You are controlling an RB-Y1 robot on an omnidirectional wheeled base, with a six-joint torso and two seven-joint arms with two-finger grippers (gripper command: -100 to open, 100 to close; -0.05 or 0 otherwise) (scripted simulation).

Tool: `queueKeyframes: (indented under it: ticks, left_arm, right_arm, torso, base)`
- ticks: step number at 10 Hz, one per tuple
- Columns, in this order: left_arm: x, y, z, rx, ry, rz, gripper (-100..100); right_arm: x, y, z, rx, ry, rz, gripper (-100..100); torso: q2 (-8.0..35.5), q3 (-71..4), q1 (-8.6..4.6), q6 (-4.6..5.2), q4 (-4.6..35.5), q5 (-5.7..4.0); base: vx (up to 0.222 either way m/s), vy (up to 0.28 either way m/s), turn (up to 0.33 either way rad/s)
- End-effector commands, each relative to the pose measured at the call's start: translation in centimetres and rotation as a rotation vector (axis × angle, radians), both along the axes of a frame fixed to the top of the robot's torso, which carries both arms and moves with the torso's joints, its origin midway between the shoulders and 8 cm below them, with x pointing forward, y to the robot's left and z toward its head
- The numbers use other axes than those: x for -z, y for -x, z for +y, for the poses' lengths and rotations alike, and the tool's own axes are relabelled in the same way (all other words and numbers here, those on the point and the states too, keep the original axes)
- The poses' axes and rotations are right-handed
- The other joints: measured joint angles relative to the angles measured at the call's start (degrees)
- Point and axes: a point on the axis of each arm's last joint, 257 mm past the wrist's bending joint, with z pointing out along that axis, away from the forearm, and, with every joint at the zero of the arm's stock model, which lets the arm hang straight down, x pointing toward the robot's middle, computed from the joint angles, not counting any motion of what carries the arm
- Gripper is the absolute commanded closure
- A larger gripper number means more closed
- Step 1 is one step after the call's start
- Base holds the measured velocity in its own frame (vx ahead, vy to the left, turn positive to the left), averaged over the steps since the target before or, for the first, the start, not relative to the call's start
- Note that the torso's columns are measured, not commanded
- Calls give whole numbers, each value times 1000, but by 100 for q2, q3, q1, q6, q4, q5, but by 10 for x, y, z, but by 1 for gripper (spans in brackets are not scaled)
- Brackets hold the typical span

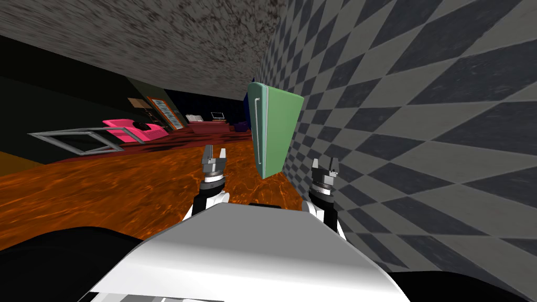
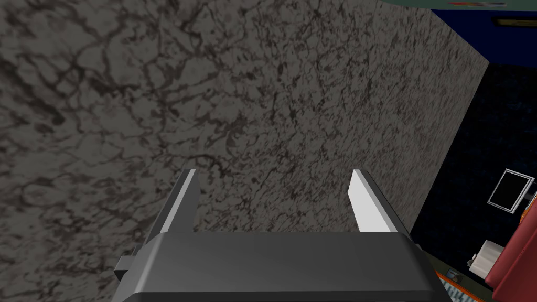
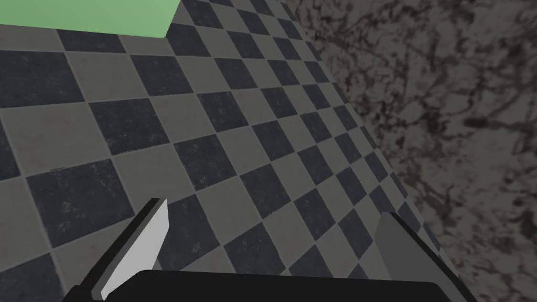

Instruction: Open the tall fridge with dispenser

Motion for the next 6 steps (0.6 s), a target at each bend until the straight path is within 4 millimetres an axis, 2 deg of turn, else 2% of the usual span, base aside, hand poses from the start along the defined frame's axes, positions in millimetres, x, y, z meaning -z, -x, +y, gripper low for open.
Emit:
queueKeyframes:
  ticks: [1, 6]
  left_arm:
    - [0, 0, 0, 0, 0, 0, 0]
    - [0, 0, 0, 0, 0, 0, 0]
  right_arm:
    - [0, 0, 0, 0, 0, 0, 0]
    - [0, 0, 0, 0, 0, 0, 0]
  torso:
    - [232, -467, 0, 0, 235, 0]
    - [2269, -4536, 0, 0, 2268, 0]
  base:
    - [0, 0, 0]
    - [0, 0, 0]
